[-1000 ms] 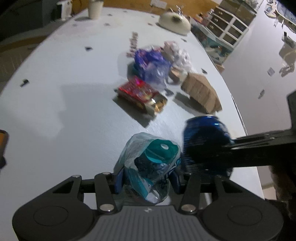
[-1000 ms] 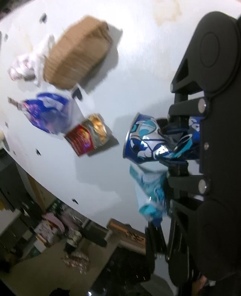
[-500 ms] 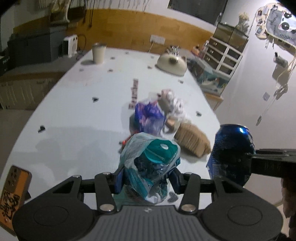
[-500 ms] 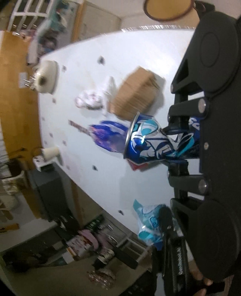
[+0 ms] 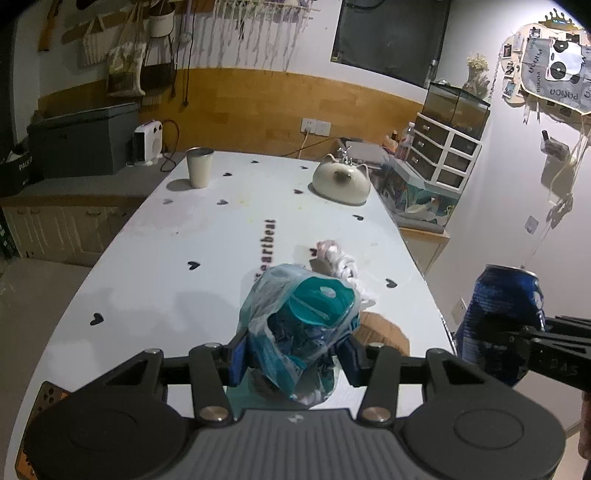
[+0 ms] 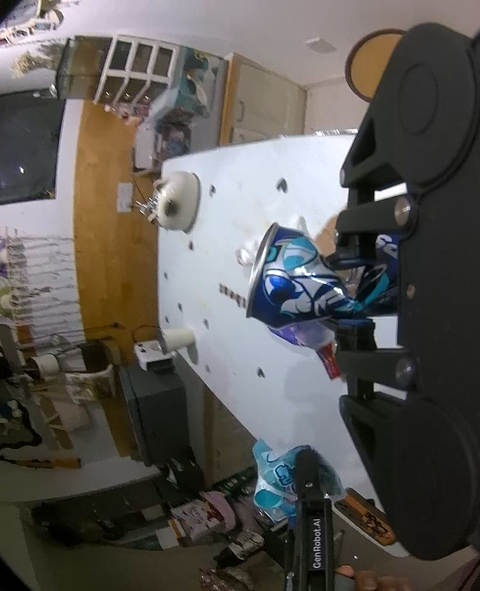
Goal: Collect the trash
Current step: 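Lift the wrapper and can and carry both toward the wastebasket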
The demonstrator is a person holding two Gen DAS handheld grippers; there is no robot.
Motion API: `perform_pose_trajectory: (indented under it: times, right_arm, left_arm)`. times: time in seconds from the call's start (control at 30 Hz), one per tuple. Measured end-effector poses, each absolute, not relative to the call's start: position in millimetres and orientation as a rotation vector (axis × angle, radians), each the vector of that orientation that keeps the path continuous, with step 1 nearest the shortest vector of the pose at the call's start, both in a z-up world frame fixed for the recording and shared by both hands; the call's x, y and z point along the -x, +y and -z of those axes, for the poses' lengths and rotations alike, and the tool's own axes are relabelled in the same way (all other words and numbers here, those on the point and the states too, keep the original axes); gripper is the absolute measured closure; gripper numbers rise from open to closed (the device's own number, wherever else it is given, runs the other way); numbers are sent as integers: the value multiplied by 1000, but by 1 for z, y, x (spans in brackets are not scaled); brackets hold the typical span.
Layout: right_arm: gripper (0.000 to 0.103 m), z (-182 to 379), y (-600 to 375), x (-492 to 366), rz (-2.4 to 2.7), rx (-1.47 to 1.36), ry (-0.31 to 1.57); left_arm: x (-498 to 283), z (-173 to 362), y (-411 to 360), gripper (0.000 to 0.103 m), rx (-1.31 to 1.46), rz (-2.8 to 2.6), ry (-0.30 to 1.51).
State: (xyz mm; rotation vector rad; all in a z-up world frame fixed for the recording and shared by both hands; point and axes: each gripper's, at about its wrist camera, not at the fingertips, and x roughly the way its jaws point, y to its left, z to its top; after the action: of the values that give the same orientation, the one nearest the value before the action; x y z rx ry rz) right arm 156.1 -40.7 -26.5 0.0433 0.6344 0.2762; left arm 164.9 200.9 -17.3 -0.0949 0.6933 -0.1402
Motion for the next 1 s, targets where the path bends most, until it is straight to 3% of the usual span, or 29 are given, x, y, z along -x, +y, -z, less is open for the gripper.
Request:
perform_pose_trajectory:
  times: [0.4, 1.0]
  right_arm:
    - [78, 17, -114, -168, -280, -38, 611]
    - [79, 35, -298, -233, -309, -41, 683]
  left_arm:
    - [-182, 12, 115, 53, 90, 111, 691]
    - [-254, 31, -80, 53, 109, 104, 752]
